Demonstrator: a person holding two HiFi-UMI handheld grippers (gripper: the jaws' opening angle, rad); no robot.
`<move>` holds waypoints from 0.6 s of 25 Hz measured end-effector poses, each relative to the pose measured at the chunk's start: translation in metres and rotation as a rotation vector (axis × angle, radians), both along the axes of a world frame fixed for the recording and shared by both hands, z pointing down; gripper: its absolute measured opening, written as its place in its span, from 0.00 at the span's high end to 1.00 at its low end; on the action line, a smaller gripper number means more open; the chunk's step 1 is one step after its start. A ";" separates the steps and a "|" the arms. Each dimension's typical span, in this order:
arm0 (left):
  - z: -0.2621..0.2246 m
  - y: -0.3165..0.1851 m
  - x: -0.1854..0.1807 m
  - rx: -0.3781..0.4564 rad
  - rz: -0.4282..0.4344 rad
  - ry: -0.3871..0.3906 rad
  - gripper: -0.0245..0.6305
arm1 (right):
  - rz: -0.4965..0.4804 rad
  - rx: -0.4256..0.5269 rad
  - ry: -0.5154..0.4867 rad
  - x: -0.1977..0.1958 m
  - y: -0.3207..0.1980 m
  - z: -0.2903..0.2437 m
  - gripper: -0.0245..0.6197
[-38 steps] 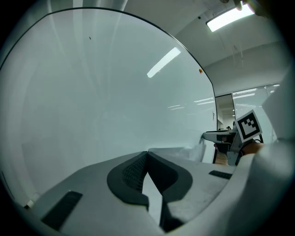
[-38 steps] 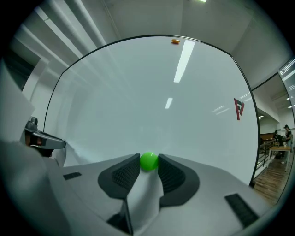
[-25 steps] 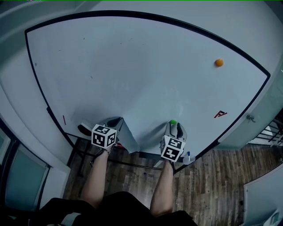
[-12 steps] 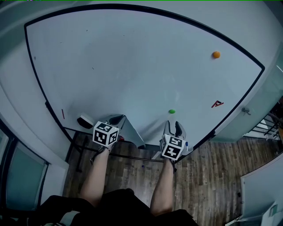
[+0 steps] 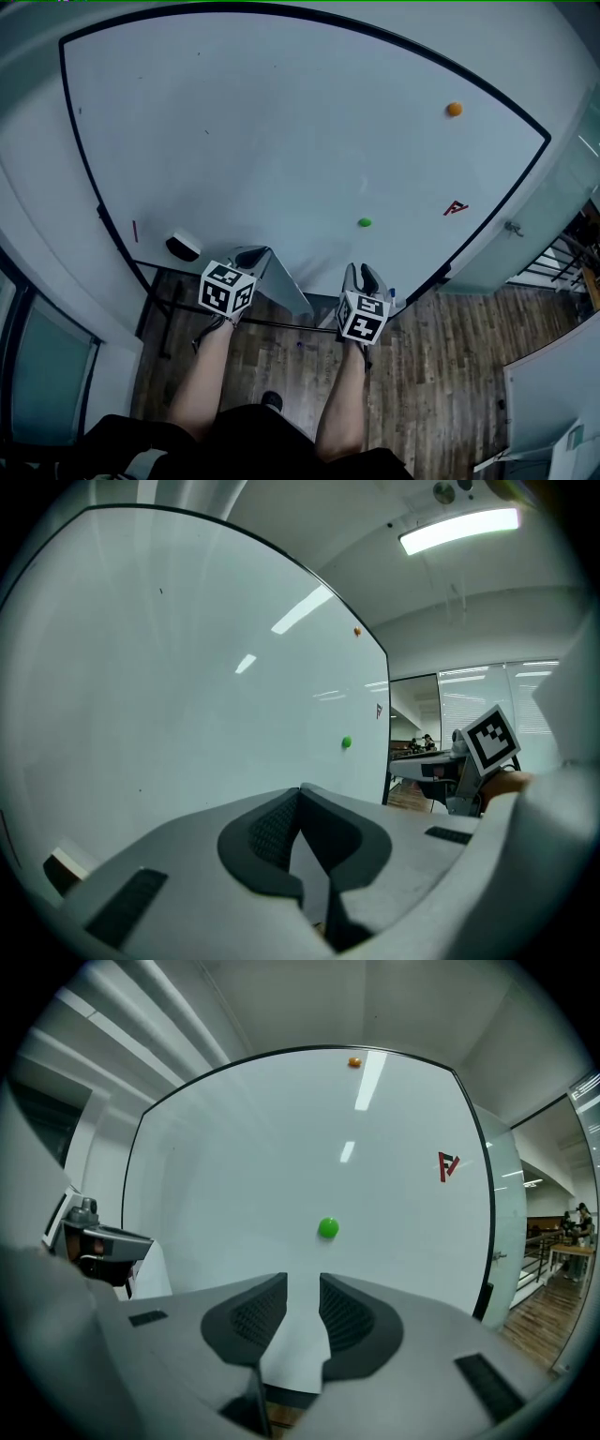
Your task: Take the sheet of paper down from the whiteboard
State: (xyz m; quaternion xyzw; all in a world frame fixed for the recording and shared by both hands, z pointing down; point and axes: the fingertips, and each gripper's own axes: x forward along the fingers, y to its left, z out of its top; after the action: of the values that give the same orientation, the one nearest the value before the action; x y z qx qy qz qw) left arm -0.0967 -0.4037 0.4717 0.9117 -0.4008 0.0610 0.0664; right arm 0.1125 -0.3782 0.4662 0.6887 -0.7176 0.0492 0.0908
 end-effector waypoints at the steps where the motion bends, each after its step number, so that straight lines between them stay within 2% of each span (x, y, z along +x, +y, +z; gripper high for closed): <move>1: 0.002 0.005 -0.001 -0.003 0.003 0.001 0.93 | -0.007 -0.008 0.004 -0.003 0.005 0.002 0.78; 15: 0.013 0.045 0.001 -0.020 0.030 0.018 0.93 | -0.049 -0.040 -0.024 -0.020 0.048 0.019 0.90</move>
State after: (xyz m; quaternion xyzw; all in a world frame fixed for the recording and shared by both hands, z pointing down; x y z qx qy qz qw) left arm -0.0954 -0.3582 0.4844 0.9175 -0.3858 0.0576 0.0781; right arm 0.0922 -0.3306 0.4848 0.6683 -0.7342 0.0696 0.0974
